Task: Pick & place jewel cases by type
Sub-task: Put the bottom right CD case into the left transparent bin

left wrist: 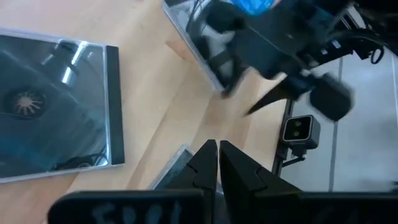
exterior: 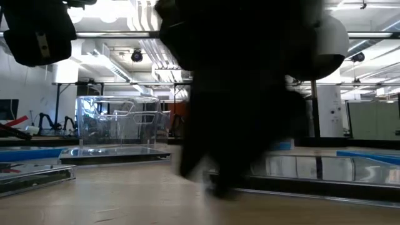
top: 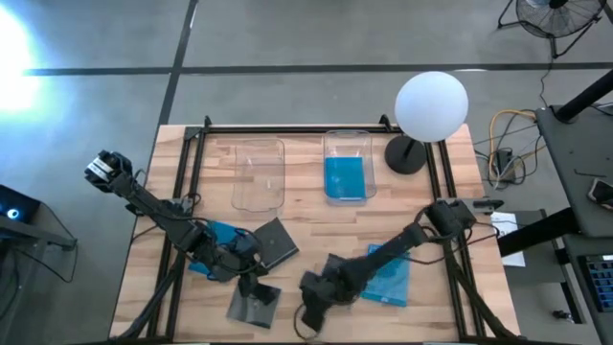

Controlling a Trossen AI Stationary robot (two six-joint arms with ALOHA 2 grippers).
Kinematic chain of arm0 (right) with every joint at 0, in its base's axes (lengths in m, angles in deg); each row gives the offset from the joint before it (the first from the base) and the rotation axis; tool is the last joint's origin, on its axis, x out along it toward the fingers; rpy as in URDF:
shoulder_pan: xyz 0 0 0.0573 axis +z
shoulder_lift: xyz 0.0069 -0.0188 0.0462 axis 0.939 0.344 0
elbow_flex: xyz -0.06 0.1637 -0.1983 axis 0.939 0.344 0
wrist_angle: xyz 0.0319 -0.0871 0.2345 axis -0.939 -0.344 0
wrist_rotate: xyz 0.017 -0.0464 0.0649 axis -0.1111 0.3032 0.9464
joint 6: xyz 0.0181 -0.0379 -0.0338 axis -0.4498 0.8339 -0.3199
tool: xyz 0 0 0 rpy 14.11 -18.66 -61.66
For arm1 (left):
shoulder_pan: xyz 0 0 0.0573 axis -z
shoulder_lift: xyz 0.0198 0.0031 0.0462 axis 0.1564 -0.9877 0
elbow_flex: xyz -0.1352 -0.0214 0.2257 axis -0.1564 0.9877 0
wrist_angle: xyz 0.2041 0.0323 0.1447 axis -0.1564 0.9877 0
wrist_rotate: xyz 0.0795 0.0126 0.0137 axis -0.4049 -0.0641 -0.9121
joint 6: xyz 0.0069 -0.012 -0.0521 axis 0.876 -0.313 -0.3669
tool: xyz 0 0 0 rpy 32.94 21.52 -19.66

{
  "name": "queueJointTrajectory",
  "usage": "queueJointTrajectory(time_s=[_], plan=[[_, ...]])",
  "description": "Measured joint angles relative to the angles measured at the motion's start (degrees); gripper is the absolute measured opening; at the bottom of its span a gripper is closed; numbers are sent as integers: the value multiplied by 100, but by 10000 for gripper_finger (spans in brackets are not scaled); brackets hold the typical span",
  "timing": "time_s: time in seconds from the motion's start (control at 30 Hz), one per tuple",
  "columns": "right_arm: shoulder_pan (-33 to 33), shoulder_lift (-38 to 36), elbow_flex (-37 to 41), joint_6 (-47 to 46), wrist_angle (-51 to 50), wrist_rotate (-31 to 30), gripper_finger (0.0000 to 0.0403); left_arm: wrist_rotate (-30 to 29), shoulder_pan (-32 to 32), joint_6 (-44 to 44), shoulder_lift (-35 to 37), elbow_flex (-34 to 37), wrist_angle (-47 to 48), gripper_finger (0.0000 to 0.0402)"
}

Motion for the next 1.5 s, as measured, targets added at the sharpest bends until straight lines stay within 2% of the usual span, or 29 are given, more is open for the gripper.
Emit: queueJointTrajectory(time_s=[0.13,0.37,0.5,0.6,0.73,0.83,1.0,1.1,1.23,1.5], plan=[[-329,-200,-94,189,-230,-427,172,-76,17,-11,0,5,10,0],[-302,-792,-79,354,-2006,-567,160,-437,17,-159,0,33,11,0],[-302,-1084,12,-290,-3013,-700,155,-548,17,-404,-1,36,-115,0],[-283,-1165,265,-723,-3377,-612,155,-570,14,-506,-105,36,-455,0],[-369,-1489,939,-1125,-3272,-351,156,-263,-51,-328,-532,18,-1163,1],[-456,-2007,1525,-1361,-3001,-362,161,-174,-96,-155,-951,-167,-1280,13],[-521,-3244,2471,-1896,-2201,-664,185,-168,-222,489,-1309,-666,-1349,82],[-595,-3725,3159,-2075,-1204,-540,206,-131,-304,876,-1539,-888,-1317,126],[-695,-3717,3783,-2112,-54,-199,227,295,-394,1345,-1999,-1029,-1246,153],[-901,-3377,3875,-1835,76,-230,249,856,-504,1952,-2761,-1318,-1058,151]])
